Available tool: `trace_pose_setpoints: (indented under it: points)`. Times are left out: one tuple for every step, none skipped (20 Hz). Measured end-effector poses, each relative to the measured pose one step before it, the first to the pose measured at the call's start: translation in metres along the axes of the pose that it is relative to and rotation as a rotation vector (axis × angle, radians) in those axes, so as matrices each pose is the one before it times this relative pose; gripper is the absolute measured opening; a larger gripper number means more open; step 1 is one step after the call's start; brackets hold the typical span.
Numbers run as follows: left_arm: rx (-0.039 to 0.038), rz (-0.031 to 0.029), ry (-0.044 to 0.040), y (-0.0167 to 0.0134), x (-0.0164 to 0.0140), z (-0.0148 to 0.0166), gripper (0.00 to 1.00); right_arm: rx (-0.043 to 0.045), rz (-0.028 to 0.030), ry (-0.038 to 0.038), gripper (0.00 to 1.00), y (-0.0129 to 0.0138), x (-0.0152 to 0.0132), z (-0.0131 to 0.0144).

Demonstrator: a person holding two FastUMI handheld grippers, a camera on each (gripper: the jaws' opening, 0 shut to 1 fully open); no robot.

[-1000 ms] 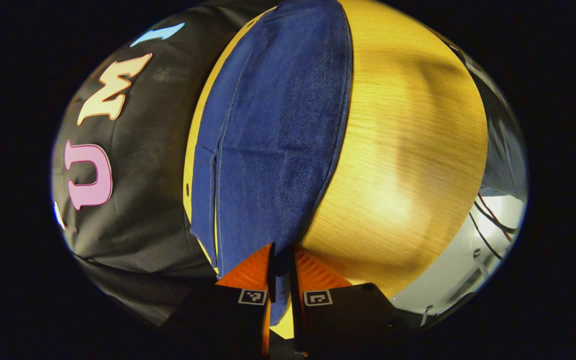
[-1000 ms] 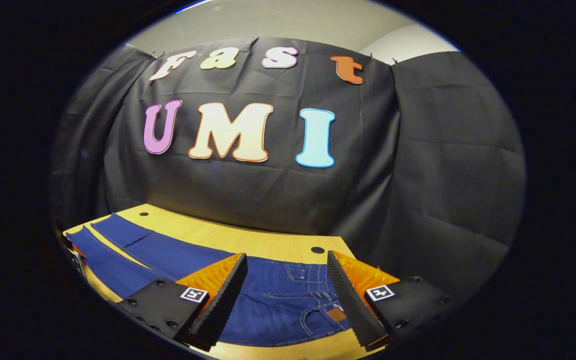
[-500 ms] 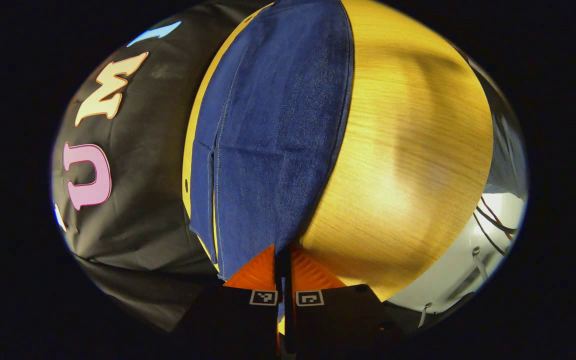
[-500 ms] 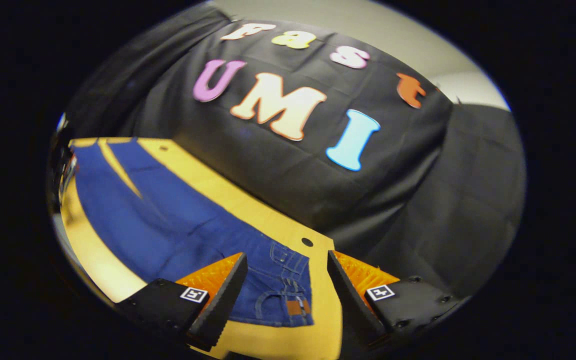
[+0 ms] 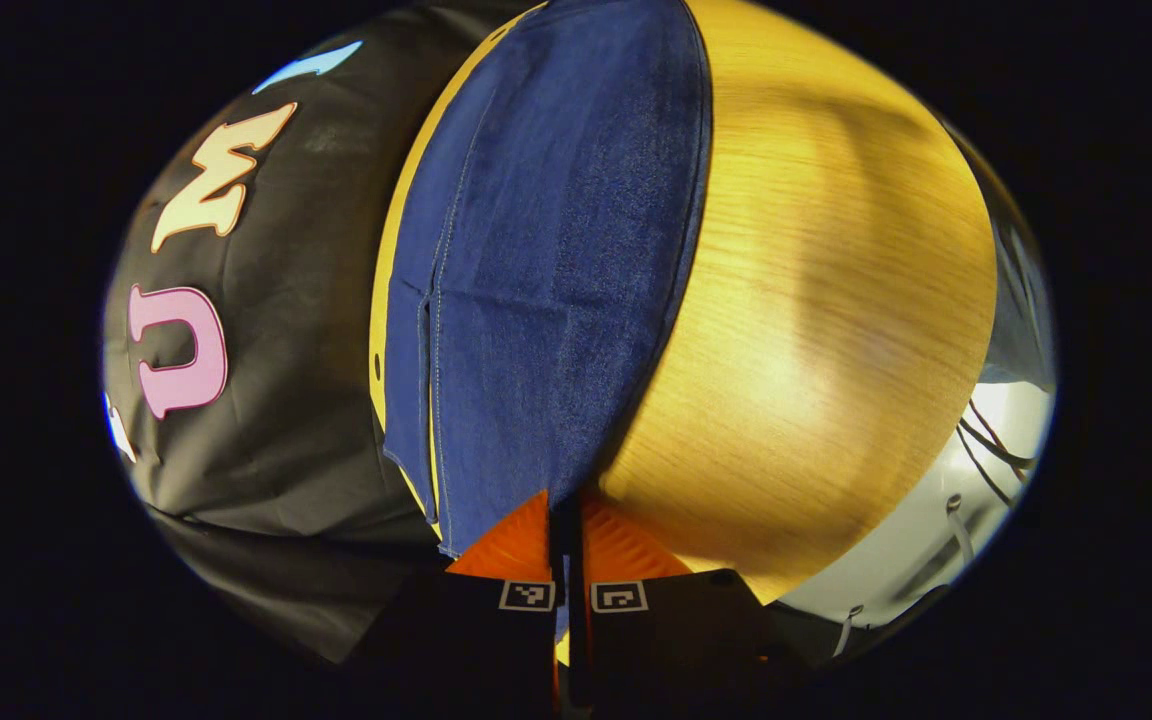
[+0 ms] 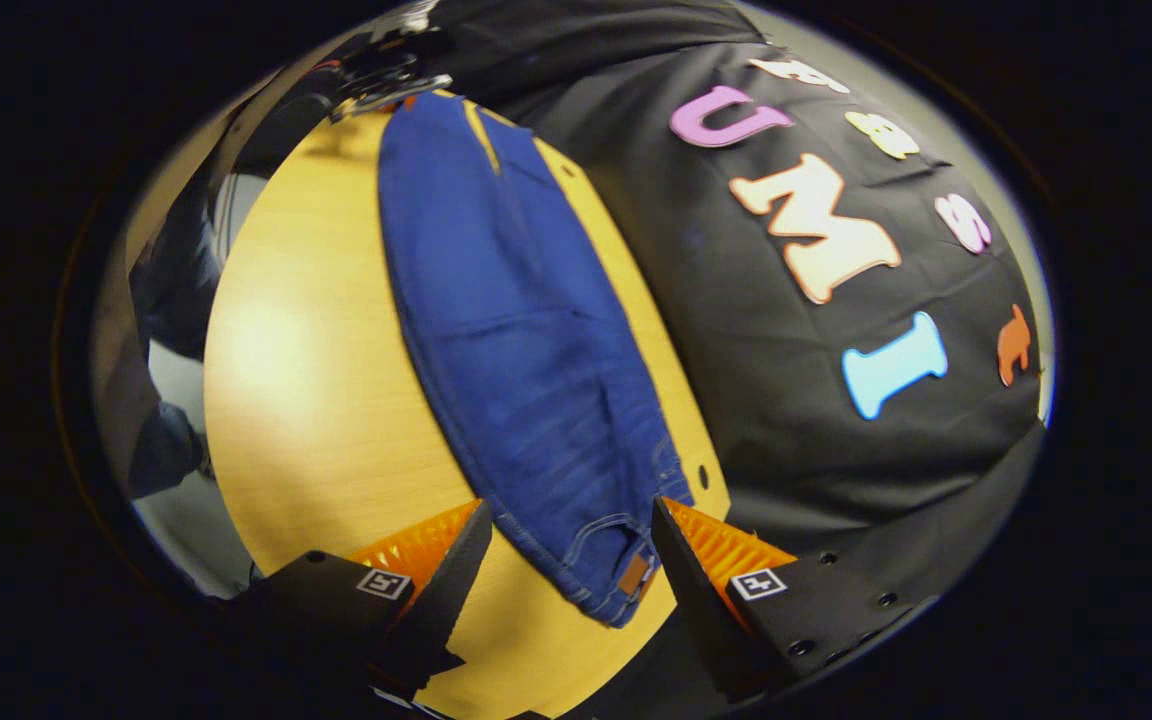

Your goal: Grasp the waist and the cuffs of the jeans and fold them to make the two legs overlap; first hold the waist and fold one-third of the jeans toward the cuffs, then hold the cuffs and fold the remaining one-third in the same direction to finish folding.

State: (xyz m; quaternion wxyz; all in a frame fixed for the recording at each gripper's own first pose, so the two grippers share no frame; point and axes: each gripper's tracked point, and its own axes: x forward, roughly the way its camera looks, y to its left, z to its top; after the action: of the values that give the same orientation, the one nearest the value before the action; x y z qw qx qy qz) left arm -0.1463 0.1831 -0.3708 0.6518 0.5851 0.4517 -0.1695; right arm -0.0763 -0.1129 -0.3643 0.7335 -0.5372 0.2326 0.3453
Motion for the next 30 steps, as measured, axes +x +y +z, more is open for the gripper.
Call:
trace_pose_setpoints:
  points:
    - [0.00014, 0.00181, 0.00058, -0.00019, -0.00151, -0.00029, 0.0, -0.02728, 0.01979, 0.01993, 1.0, 0.00411, 0.00457, -0.00559]
    - [-0.00451, -0.00062, -0.00151, -0.00019, -0.00004, 0.00006, 0.0, -0.03188, 0.01601, 0.02364, 1.0, 0.00447, 0.00656, -0.00619]
    - [-0.00743, -0.00282, -0.00112, 0.00055, 0.00087, 0.00001, 0.0, -0.03243, 0.02054, 0.01912, 0.99, 0.00676, 0.0041, -0.0042]
    - [-0.00764, -0.00379, -0.00336, 0.00005, 0.00058, 0.0005, 0.01, -0.03208, 0.02477, 0.02353, 0.99, 0.00864, 0.00183, -0.00302]
    - [-0.00454, -0.00271, -0.00178, -0.00058, -0.00096, 0.00009, 0.0, -0.03471, 0.00884, 0.00985, 0.99, 0.00433, 0.00073, 0.00072]
    - [-0.00009, -0.00075, -0.00165, 0.0002, 0.00065, 0.00148, 0.0, -0.02602, 0.0025, 0.00069, 0.95, 0.00103, 0.00196, 0.00416]
    - [0.00299, 0.00149, -0.00285, 0.00027, -0.0009, -0.00047, 0.0, -0.02089, -0.01067, -0.00152, 0.92, -0.00206, 0.00325, 0.00313]
    - [0.00395, 0.00213, -0.00248, -0.00025, 0.00001, -0.00031, 0.0, -0.00385, -0.00713, 0.00433, 0.87, -0.00223, 0.00429, 0.00099]
    - [0.00034, 0.00154, -0.00308, -0.00009, 0.00034, -0.00094, 0.0, -0.00012, -0.0153, 0.01251, 0.83, -0.00399, 0.01255, 0.00115]
    - [-0.00399, 0.00025, -0.00077, -0.00021, 0.00085, -0.00015, 0.0, 0.00188, -0.00718, 0.0117, 0.77, -0.00393, 0.00665, 0.00146]
    - [-0.0042, -0.00082, -0.00073, 0.00027, -0.00034, 0.00013, 0.0, 0.00543, -0.00134, 0.00894, 0.79, -0.00027, 0.00671, -0.00105]
    - [-0.00246, -0.00162, -0.00074, -0.00025, 0.00011, 0.00033, 0.0, -0.00123, 0.00392, 0.00405, 0.67, 0.00215, 0.00371, 0.0017]
    - [-0.00067, -0.00152, -0.00337, 0.00009, -0.00046, -0.00013, 0.0, -0.0123, 0.00251, 0.00366, 0.6, 0.00122, 0.00646, 0.00297]
    - [0.00003, -0.00201, -0.00326, 0.00013, 0.00001, 0.00093, 0.0, -0.01202, 0.00808, 0.00519, 0.41, 0.00484, 0.00496, 0.00117]
    - [-0.00254, -0.00304, -0.00274, 0.00021, 0.00079, -0.00073, 0.0, -0.01474, -0.019, 0.01526, 0.21, 0.00015, 0.00531, -0.00412]
    - [-0.00872, -0.00503, -0.00163, -0.00005, -0.00013, 0.00007, 0.0, -0.00907, -0.02915, -0.00363, 0.01, -0.00451, -0.00686, 0.007]
    - [-0.01817, -0.00467, -0.00218, -0.00044, -0.00089, -0.00049, 0.0, 0.02462, 0.00778, 0.00803, 0.1, -0.00038, -0.0009, -0.0021]
    - [-0.02909, -0.00527, -0.00639, 0.00042, -0.00055, 0.00086, 0.0, 0.04244, 0.01151, 0.00451, 0.04, -0.00123, 0.00086, -0.00305]
    - [-0.02975, -0.00736, -0.00823, 0.00054, -0.00043, 0.00069, 0.0, 0.0517, 0.0185, 0.00491, 0.03, -0.00116, 0.00081, -0.00229]
    - [-0.02987, -0.0096, -0.00053, 0.00051, 0.00117, 0.00015, 0.0, 0.04079, 0.00519, 0.0046, 0.03, -0.00164, -0.00184, -0.00049]
    - [-0.01832, -0.00323, 0.0058, 0.00218, -0.00054, 0.00043, 0.0, 0.02119, -0.02184, -0.01064, 0.03, -0.00803, -0.00324, 0.00432]
    - [-0.00768, 0.00703, 0.00908, 0.00547, -0.00133, 0.00097, 0.0, 0.02028, -0.0215, -0.01311, 0.03, -0.00858, -0.00505, 0.00471]
    - [-0.01696, 0.01836, 0.01099, 0.00767, -0.00269, 0.00135, 0.0, 0.02669, -0.02144, -0.01068, 0.03, -0.00891, -0.00456, 0.00404]
    - [-0.03331, 0.0278, -0.00212, 0.0115, -0.00414, 0.00495, 0.0, 0.03349, -0.03079, -0.00859, 0.03, -0.00905, -0.00407, 0.00296]
    - [-0.05198, 0.03276, -0.01053, 0.01487, -0.00425, 0.00657, 0.0, 0.04329, -0.03134, -0.01687, 0.03, -0.01297, -0.00465, 0.00683]
    - [-0.06308, 0.0212, -0.00075, 0.01458, -0.00538, 0.00474, 0.0, 0.0466, -0.03424, -0.00668, 0.03, -0.01303, -0.00039, 0.00574]
    - [-0.06277, 0.01434, -0.01074, 0.01319, -0.0018, 0.00672, 0.0, 0.044, -0.03214, 0.00315, 0.03, -0.01476, 0.00005, 0.0061]
    - [-0.05231, 0.00678, -0.00681, 0.01405, 0.00149, 0.00661, 0.0, 0.04908, -0.03317, 0.0057, 0.03, -0.0132, 0.0026, 0.00541]
    - [-0.0374, 0.00262, -0.00176, 0.01184, 0.00244, 0.00928, 0.0, 0.05615, -0.02911, -0.00147, 0.03, -0.01345, 0.00231, 0.00893]
    - [-0.02608, 0.003, -0.00856, 0.01137, 0.00309, 0.00942, 0.0, 0.05292, -0.02311, -0.00392, 0.03, -0.01025, 0.00643, 0.00766]
